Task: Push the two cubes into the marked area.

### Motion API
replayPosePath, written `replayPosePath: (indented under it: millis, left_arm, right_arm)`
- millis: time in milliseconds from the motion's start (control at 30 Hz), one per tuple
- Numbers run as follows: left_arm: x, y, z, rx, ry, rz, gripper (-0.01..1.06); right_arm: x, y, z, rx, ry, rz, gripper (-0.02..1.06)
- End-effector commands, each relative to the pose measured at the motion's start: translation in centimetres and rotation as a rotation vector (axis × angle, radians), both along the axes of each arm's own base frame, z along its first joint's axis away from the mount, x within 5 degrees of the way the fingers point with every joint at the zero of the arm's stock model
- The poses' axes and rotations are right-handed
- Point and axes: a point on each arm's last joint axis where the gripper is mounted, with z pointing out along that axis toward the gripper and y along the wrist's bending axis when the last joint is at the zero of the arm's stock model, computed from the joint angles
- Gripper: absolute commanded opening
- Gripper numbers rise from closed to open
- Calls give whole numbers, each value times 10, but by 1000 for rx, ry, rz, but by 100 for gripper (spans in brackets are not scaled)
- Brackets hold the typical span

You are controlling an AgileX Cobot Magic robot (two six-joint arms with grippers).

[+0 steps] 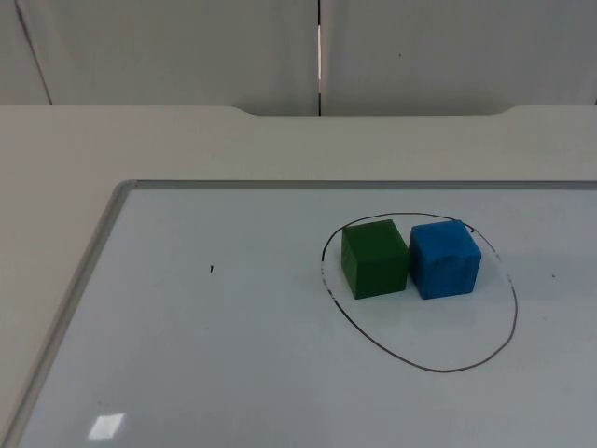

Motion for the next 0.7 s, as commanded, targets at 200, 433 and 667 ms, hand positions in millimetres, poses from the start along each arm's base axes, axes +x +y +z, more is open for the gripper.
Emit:
replayPosePath:
  millis: [200,433,667]
  left_arm:
    - [0,0,-1,4,-4,3,105]
    - [0,0,-1,4,-4,3,105]
    - [0,0,-1,4,-4,3,105]
  right_arm:
    - [0,0,-1,4,-4,-8,105]
    - [0,0,-1,4,-4,-8,105]
    - [0,0,-1,4,-4,-8,105]
